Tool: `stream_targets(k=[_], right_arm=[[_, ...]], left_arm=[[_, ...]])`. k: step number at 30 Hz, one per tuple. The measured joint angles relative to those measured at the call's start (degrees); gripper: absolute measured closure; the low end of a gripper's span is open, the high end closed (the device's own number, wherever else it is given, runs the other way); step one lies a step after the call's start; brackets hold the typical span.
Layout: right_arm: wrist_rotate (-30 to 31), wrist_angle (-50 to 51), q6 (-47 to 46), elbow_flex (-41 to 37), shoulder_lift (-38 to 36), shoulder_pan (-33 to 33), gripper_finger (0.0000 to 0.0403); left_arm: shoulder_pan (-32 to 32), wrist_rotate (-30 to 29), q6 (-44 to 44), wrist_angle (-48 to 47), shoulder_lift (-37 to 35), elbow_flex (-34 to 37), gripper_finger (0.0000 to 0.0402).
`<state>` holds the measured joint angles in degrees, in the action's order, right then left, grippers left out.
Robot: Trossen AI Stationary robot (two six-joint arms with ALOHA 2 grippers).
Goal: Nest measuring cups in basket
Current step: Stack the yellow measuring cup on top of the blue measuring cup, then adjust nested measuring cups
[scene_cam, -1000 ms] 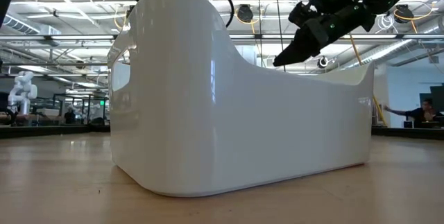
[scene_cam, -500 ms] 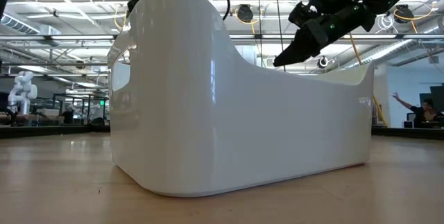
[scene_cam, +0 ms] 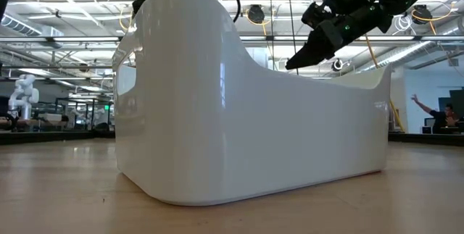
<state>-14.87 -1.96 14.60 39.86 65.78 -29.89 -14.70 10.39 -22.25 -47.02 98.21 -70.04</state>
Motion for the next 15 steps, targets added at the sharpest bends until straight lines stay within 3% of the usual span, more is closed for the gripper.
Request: stream_targets(k=[15], right_arm=[[0.01,-0.09,0.01,0.0,0.0,0.0,0.0151]], left_arm=[[-0.18,-4.63,1.17,-3.37,-4.58,-0.02,0.0231]])
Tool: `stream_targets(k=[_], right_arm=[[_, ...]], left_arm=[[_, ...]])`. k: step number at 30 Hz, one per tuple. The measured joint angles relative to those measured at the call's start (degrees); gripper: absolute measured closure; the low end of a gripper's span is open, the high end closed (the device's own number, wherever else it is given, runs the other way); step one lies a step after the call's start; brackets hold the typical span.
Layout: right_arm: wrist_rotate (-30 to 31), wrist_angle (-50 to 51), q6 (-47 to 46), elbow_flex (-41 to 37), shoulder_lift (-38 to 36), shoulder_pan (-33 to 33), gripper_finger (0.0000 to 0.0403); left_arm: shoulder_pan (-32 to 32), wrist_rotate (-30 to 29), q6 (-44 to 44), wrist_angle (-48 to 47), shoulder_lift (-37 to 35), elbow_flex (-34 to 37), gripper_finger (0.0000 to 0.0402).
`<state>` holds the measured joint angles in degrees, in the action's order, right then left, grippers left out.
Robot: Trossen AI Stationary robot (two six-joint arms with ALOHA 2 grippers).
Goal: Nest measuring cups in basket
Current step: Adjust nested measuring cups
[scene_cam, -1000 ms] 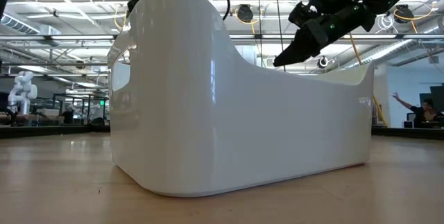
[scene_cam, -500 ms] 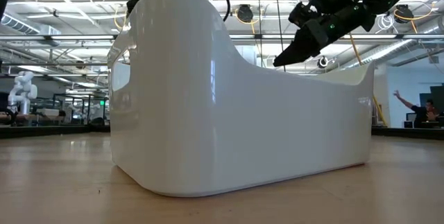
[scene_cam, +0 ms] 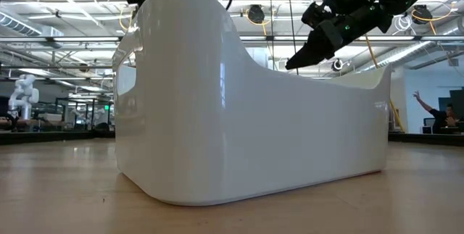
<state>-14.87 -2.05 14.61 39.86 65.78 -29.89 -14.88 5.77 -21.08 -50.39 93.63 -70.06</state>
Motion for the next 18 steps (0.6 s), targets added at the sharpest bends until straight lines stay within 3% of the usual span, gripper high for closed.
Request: stream_targets(k=[6,10,14,18], right_arm=[[-2.13,-1.93,-0.49,0.0,0.02,1.19,0.0151],[-3.15,-3.79,0.2,1.47,1.17,7.51,0.0151],[-1.46,-1.32,2.28,6.5,5.88,13.79,0.0159],[-1.33,1.21,4.33,11.59,12.91,18.48,0.0193]], left_arm=[[-0.55,-4.37,2.21,0.65,-0.71,0.0,0.0231],[-3.88,-4.98,4.22,3.3,-0.49,0.0,0.0231],[-7.64,-4.99,6.12,5.24,-0.3,0.0,0.0231],[-9.7,-4.98,7.46,5.0,1.32,0.11,0.0231]])
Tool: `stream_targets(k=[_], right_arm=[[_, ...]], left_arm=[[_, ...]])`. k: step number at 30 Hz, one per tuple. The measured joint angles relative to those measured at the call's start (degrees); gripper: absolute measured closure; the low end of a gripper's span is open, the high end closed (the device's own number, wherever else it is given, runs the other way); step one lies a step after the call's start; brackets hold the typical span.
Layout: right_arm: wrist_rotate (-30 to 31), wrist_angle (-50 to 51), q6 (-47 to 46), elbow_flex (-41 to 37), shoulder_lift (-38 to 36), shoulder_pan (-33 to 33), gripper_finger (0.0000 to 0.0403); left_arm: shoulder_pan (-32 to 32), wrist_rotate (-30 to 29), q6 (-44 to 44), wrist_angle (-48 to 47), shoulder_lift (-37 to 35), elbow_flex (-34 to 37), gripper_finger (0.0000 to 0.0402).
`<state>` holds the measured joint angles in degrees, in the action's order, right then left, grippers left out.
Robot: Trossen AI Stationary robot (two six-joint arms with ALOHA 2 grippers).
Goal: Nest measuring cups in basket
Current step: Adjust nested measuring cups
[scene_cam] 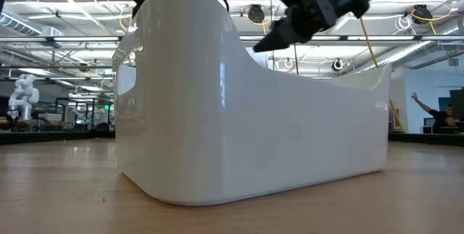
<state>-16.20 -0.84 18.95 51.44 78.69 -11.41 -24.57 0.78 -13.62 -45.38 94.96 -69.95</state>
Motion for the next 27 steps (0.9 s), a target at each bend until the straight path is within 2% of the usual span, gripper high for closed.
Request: stream_targets(k=[4,10,20,27], right_arm=[[1.35,0.05,-0.19,4.54,5.83,3.11,0.0252],[1.22,2.69,2.83,11.62,12.79,6.89,0.0386],[5.62,10.57,4.75,20.68,25.34,10.0,0.0402],[5.84,14.47,5.55,26.81,31.57,10.07,0.0403]], left_arm=[[-0.53,0.05,0.72,0.13,1.01,-0.14,0.0231],[-0.82,0.63,1.48,0.09,3.91,-0.09,0.0231],[-1.8,2.31,2.98,3.81,5.92,-0.11,0.0231],[-1.77,2.99,3.44,4.07,6.4,-0.11,0.0231]])
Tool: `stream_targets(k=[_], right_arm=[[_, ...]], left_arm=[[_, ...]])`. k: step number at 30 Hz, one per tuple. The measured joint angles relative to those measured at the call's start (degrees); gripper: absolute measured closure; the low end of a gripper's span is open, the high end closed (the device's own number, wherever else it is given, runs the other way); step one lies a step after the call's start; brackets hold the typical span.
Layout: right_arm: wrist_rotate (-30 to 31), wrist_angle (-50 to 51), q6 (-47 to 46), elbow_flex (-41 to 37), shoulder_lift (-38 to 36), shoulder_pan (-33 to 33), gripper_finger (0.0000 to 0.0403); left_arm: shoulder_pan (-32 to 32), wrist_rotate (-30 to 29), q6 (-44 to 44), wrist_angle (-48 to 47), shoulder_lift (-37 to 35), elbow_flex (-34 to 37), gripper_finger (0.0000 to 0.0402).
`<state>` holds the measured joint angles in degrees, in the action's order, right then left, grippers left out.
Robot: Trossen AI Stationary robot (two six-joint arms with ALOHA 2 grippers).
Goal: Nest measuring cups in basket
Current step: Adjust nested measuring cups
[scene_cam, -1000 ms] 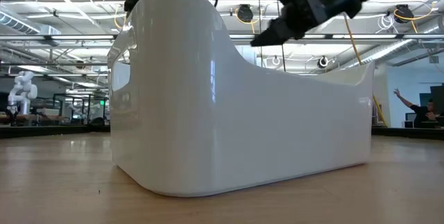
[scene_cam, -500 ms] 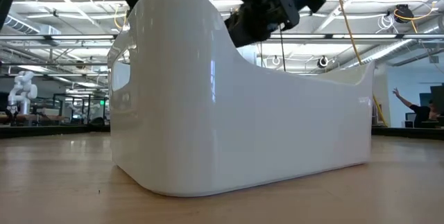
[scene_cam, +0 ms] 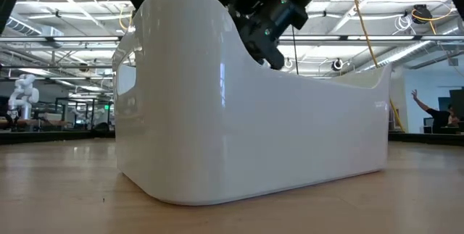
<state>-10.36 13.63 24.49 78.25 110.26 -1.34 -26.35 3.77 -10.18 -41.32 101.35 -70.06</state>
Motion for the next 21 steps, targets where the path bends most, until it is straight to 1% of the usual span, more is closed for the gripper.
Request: stream_targets(k=[3,7,13,21], right_arm=[[0.07,1.1,0.37,2.26,1.94,0.47,0.0403],[0.26,2.05,0.43,3.13,3.29,0.86,0.0403],[6.01,3.82,1.6,3.11,3.78,0.84,0.0403],[7.63,4.41,2.38,3.07,3.78,0.87,0.0403]], left_arm=[[0.0,0.11,0.01,0.89,-0.06,0.0,0.0231],[0.0,0.74,0.16,1.33,-0.06,0.0,0.0231],[0.2,0.9,0.17,2.1,-0.06,0.0,0.0231],[0.2,0.9,0.0,2.14,-0.06,0.0,0.0231]])
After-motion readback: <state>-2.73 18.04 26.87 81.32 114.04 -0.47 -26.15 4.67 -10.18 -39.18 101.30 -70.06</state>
